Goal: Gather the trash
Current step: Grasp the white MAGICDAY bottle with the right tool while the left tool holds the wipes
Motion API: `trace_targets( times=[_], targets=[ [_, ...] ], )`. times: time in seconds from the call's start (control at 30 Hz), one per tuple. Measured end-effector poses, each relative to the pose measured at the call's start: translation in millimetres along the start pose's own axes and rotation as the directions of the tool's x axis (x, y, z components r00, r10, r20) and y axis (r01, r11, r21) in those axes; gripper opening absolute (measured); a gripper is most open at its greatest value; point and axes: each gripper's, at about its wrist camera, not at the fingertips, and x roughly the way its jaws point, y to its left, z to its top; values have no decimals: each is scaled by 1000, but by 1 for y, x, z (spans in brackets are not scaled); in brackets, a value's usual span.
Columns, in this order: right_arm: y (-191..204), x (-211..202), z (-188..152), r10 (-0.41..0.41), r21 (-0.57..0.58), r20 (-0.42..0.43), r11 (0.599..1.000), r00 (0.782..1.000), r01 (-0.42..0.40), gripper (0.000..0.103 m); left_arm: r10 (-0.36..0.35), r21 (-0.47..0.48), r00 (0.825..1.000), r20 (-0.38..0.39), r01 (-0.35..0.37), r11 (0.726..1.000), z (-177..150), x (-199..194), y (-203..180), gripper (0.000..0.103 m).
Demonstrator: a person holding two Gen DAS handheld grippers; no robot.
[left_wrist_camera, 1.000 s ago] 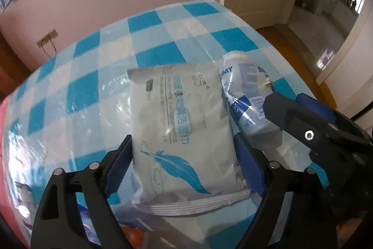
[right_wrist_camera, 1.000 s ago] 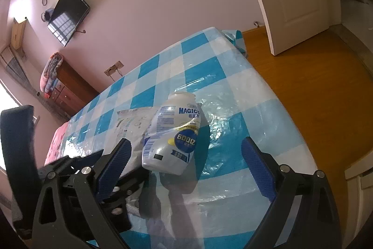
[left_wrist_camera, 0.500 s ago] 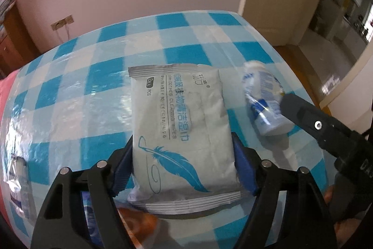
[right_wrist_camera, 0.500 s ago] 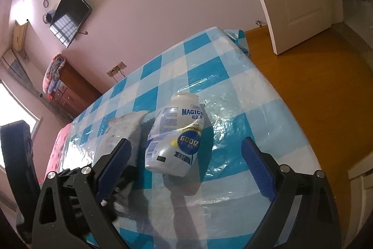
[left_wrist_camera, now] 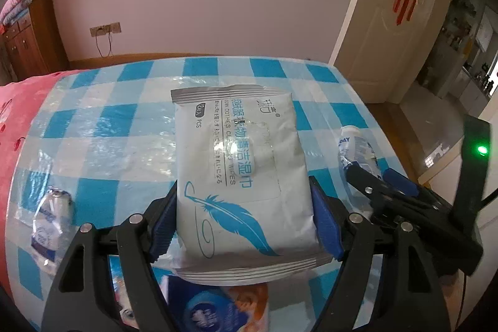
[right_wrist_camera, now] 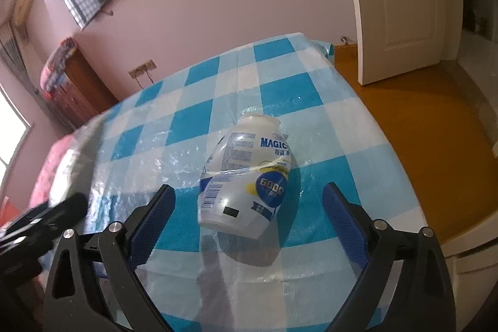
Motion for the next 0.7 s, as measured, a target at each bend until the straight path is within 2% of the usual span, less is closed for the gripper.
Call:
trace_targets(
  times=[0.17,0.23,0.37,0.5,0.7],
  targets=[
    [15,7,-1,-97,-80,-16,992,995,96,83,-11,-11,1000,21,11,1000,-6,-18,10,76],
    [20,10,-1,-140,-110,-16,984,990,137,72,-18,-21,999,30,19,1000,-8,-26,14,76],
    [26,12,-3,-179,-144,-13,974,984,175,61,-29,-32,998,50,31,999,-12,-39,21,76],
    [28,12,-5,-160,-163,-16,974,987,155,61,-42,-57,997,64,45,997,-16,-51,32,76],
    [26,5,-9,-72,-149,-20,986,997,68,61,-43,-77,996,75,48,996,-30,-71,45,76]
  ],
)
